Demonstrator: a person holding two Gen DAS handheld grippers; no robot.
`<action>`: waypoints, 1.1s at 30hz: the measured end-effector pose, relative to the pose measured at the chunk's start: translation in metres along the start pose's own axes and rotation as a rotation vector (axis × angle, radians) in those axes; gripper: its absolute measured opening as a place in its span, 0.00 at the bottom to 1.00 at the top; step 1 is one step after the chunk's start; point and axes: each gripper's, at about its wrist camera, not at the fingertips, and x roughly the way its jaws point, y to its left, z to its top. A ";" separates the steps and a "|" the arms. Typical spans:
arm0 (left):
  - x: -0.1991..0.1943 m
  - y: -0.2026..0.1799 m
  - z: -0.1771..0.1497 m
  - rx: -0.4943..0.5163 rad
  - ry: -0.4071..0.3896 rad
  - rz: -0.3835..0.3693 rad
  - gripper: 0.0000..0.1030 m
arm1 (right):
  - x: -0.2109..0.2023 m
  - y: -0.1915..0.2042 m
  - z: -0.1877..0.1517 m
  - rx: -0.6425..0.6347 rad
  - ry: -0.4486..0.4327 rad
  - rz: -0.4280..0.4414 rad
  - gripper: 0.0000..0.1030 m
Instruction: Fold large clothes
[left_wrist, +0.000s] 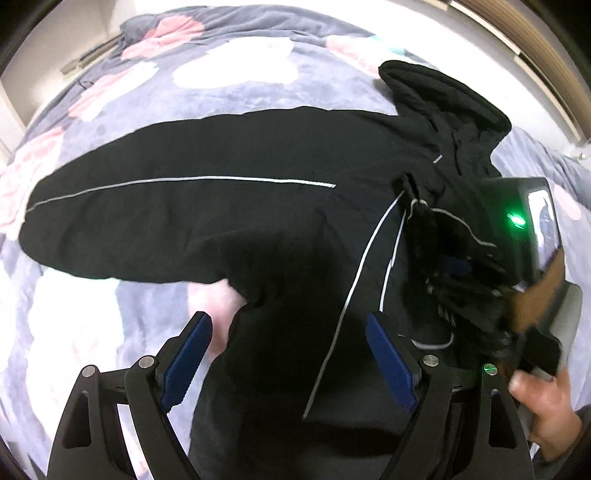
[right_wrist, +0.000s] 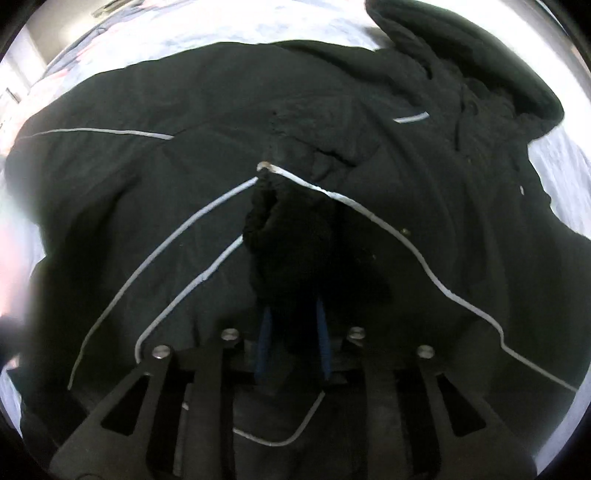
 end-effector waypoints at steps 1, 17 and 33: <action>0.002 -0.001 0.004 -0.002 -0.003 -0.022 0.83 | -0.007 -0.005 -0.002 0.003 -0.006 0.050 0.43; 0.094 -0.075 0.084 0.064 0.124 -0.367 0.75 | -0.099 -0.190 -0.114 0.417 -0.078 -0.100 0.55; 0.083 0.004 0.101 -0.037 0.082 -0.253 0.21 | -0.060 -0.203 -0.099 0.498 -0.058 -0.100 0.56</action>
